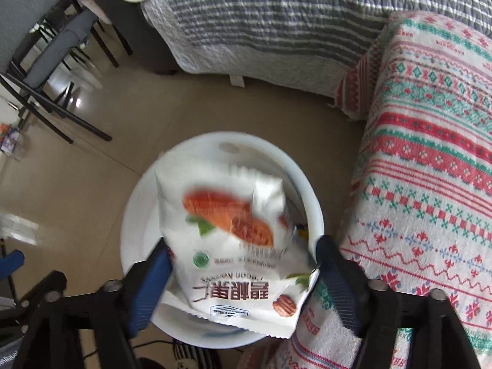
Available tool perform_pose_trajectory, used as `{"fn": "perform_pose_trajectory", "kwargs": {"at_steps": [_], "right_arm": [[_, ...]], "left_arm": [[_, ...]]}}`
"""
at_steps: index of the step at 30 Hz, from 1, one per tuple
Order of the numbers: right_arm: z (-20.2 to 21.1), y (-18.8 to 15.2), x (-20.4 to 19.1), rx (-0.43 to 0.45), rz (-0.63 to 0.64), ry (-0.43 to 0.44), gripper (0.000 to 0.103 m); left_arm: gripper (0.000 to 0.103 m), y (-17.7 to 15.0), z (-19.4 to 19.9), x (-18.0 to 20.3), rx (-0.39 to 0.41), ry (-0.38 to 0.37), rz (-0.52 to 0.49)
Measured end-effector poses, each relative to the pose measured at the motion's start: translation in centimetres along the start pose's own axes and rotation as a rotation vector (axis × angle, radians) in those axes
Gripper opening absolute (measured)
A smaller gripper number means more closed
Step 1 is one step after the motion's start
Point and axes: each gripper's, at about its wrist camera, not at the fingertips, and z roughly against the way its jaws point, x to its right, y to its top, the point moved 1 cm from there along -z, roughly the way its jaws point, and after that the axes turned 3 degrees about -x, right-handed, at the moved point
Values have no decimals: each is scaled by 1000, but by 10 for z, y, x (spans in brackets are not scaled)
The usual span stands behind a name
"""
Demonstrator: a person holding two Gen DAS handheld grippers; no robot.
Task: Collect trash
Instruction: 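Carry the pecan packet over the bin and open the right tool, then move both tools back over the table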
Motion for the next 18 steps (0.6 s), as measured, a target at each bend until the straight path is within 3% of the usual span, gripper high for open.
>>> {"fn": "perform_pose_trajectory", "kwargs": {"at_steps": [8,18], "right_arm": [[32,-3,8,44,15,-6,86],[81,-35,70,57,2,-146,87]], "left_arm": [[94,-2,4,12,3,-14,-16],[94,-3,15,56,5,-49,-83]]}}
